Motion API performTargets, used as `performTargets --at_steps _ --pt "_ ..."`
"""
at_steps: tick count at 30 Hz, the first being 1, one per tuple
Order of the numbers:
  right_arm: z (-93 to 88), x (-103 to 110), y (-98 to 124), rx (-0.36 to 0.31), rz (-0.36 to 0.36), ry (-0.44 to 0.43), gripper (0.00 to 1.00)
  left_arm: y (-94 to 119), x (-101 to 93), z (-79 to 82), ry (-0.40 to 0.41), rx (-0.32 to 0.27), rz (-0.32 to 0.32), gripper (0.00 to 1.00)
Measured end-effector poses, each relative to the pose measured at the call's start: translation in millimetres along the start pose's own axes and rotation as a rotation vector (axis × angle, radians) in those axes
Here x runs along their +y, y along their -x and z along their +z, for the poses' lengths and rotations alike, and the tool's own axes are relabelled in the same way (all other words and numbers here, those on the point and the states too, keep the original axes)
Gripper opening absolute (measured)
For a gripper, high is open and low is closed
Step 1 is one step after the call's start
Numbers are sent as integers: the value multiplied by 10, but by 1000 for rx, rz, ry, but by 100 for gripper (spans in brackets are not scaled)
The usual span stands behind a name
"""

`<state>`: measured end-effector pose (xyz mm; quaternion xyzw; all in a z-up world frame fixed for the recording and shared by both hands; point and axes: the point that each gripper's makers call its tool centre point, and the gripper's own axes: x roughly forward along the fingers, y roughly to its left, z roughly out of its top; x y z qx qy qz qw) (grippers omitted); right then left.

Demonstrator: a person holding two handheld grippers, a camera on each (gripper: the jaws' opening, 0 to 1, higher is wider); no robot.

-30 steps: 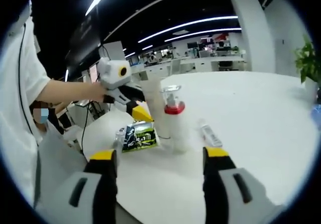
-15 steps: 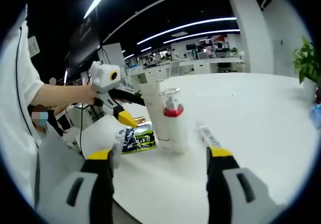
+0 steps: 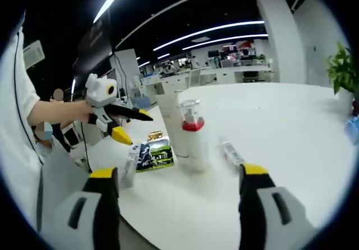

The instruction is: Arrange the skincare products in the storage area until every visible bottle or jar stands upright without overlapping.

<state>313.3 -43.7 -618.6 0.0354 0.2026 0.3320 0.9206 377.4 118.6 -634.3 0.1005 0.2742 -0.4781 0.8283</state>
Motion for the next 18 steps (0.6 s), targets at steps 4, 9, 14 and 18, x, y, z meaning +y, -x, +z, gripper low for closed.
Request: performTargets --at_steps 4,9,14,18 --pt "-30 27 24 4 6 -6 91 145 -39 -80 44 -11 41 82" --pt "-81 82 42 20 19 -9 94 286 -77 -154 99 -22 77 85" --pt "-78 111 59 16 26 -19 96 411 -127 -244 140 -33 113 87" --pt "-80 116 77 18 28 -22 96 504 -163 -356 194 -41 149 88"
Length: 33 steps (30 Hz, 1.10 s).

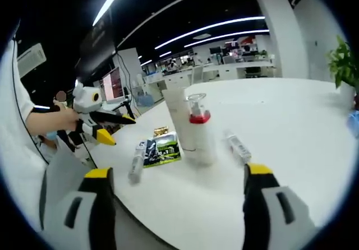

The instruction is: Arrange the skincare products in the storage area until every visible bottle or jar stands upright without overlapping.

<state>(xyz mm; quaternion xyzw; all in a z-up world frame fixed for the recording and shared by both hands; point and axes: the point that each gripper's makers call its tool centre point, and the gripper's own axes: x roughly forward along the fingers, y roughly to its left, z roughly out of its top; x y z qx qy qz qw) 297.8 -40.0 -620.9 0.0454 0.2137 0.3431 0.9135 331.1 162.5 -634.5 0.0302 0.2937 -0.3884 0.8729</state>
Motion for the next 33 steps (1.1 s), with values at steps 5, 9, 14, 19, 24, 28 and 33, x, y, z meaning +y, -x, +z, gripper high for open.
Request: performTargets --at_steps 5,9,14,19,24,28,33 --pt "-4 3 30 7 -2 3 98 130 -26 -140 42 0 36 88" --pt "-11 11 60 8 -4 -3 98 228 -5 -202 51 2 75 91" --pt "-40 46 93 14 -2 -11 98 348 -3 -283 74 -1 103 91" --pt "-83 72 114 23 -2 -8 99 440 -13 -360 98 4 123 92" --pt "-99 67 145 22 -10 -15 99 504 -5 -365 120 -7 141 94" --pt "-108 57 161 24 -13 -14 99 513 -13 -350 123 -12 146 95" --pt "-117 47 181 28 -14 -11 98 508 -51 -346 126 -16 144 95"
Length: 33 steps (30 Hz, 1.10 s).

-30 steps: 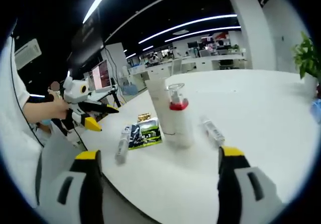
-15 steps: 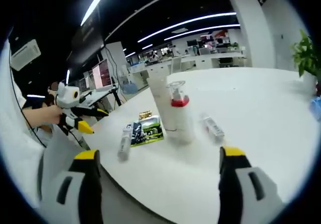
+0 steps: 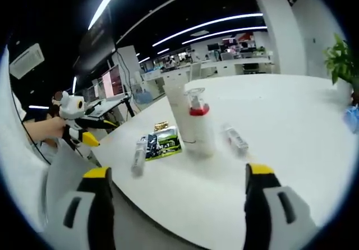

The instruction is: Arrange the skincare products in the storage area until every visible bottle or jar stands upright without overlapping.

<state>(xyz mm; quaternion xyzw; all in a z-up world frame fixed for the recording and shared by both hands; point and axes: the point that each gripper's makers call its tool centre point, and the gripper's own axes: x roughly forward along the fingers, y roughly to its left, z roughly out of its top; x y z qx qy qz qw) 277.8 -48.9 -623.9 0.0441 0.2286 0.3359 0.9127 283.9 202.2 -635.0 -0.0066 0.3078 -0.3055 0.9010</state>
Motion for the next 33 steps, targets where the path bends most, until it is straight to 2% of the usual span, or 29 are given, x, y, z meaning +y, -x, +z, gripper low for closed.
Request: performTargets --at_steps 8,15,21,25,33 --pt "-23 -77 28 21 -10 20 97 -11 -16 -29 6 4 0 94" --pt "28 -178 3 24 -15 28 96 -31 -37 -37 15 0 2 94" --pt "38 -299 -45 37 -23 55 91 -38 -29 -44 20 -6 12 92" --pt "-8 -403 -95 90 -34 92 87 -29 -18 -46 25 -11 18 92" --pt "-9 -543 -246 142 -32 124 81 -99 -37 -106 39 -6 18 90"
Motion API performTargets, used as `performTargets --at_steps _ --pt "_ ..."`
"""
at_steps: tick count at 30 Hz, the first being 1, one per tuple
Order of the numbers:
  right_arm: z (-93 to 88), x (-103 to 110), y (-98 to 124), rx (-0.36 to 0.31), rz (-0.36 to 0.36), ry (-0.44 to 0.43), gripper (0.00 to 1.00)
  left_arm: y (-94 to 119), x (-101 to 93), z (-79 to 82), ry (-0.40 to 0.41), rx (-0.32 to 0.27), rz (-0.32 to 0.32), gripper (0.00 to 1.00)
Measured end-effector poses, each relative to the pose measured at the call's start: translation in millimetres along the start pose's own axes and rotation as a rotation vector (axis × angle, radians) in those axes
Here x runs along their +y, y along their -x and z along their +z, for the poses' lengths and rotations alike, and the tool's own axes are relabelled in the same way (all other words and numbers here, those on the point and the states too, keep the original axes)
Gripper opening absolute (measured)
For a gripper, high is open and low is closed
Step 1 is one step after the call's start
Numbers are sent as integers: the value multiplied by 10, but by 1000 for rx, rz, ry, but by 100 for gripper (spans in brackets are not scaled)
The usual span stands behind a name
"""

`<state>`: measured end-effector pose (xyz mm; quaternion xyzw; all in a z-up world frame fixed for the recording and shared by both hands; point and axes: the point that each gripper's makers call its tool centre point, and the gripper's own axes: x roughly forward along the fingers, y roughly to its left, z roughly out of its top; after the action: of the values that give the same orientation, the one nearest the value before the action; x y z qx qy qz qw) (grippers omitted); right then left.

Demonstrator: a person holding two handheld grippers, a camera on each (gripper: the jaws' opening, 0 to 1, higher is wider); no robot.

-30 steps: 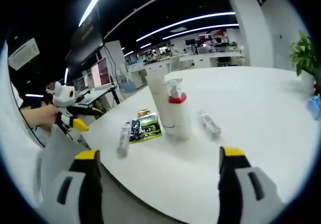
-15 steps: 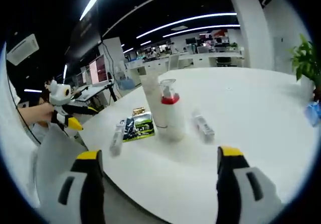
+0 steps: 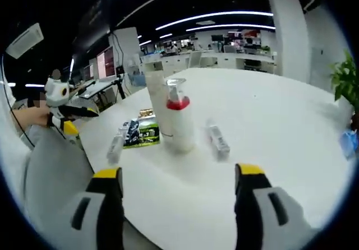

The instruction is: Arrange the skincare products in the storage area until every visible bottle or jar stands upright without overlapping.

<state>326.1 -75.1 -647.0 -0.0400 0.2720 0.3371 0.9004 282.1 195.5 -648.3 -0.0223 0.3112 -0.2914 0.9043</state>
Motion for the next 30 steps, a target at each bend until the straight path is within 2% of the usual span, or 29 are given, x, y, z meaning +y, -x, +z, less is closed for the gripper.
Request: performTargets --at_steps 4,10,18,24,30 --pt "-3 -78 -84 45 -15 31 77 -44 -43 -29 3 1 -8 90" --pt "51 -173 -200 61 -26 29 76 -71 -65 -78 -2 12 -11 90" --pt "61 -365 -383 96 -48 16 72 -97 34 -88 8 22 3 90" --pt "87 -489 -586 128 -36 45 65 -144 112 -83 17 28 15 89" --pt "50 -576 -792 211 -37 83 59 -163 143 -115 22 45 19 89"
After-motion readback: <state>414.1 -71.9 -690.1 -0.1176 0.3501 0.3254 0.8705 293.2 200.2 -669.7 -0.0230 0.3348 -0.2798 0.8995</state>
